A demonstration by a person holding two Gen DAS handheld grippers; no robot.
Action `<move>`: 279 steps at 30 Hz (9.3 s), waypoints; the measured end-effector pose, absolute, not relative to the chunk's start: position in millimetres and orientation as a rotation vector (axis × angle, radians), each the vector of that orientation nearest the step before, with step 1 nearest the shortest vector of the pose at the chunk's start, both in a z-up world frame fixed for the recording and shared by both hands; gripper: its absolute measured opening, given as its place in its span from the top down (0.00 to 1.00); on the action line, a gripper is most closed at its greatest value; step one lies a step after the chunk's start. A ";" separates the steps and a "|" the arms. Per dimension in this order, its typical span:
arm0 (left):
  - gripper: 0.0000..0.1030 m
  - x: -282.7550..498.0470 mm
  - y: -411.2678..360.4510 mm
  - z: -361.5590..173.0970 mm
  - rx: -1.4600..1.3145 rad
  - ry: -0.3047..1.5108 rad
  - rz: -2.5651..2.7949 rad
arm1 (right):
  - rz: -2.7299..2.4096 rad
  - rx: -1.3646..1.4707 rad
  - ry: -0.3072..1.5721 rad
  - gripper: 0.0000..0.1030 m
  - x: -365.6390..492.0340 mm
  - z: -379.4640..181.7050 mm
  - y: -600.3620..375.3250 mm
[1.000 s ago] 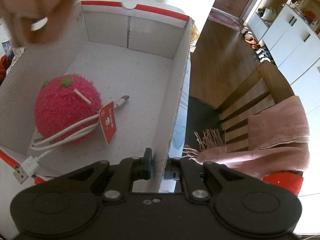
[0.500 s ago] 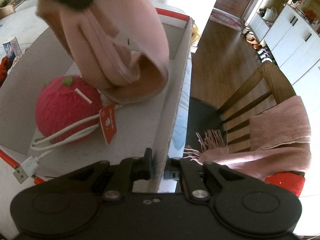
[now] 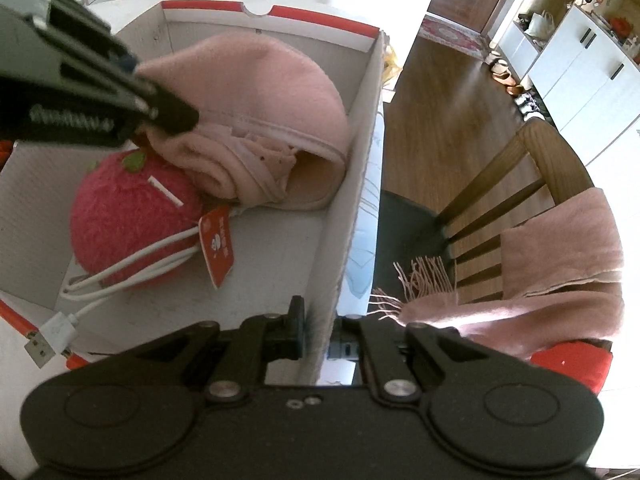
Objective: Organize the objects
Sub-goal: 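Carry the pink fleece band with the left gripper into the box, then release the fleece band in the box and move the left gripper back to the pile, then close the left gripper on the red cloth in the pile, then carry the red cloth with the left gripper over the box, then open the left gripper to drop the red cloth onto the plush, then move the left gripper back to the pile over the brown bracelet, then close the left gripper on the brown beaded bracelet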
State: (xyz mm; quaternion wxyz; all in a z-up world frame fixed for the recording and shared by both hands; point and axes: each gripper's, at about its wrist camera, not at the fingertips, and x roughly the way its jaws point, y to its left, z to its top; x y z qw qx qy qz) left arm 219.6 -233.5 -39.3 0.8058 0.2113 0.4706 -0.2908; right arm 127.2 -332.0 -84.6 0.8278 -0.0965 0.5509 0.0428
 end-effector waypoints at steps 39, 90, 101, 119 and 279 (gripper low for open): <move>0.17 161.5 -155.3 35.6 0.307 0.886 -0.652 | 0.056 -0.231 1.180 0.91 129.6 -86.5 -328.5; 0.02 172.6 29.8 -73.5 0.117 0.987 -0.138 | 0.027 -0.254 1.193 0.88 129.0 -90.8 -322.9; 0.61 173.7 28.2 -78.9 0.141 1.004 -0.138 | 0.026 -0.255 1.192 0.88 128.0 -91.0 -322.6; 0.78 146.2 52.7 -50.5 0.087 0.967 -0.165 | 0.033 -0.265 1.189 0.89 126.8 -90.8 -320.3; 0.87 183.0 73.0 -111.1 0.038 1.137 -0.061 | 0.044 -0.279 1.208 0.89 125.4 -93.3 -320.4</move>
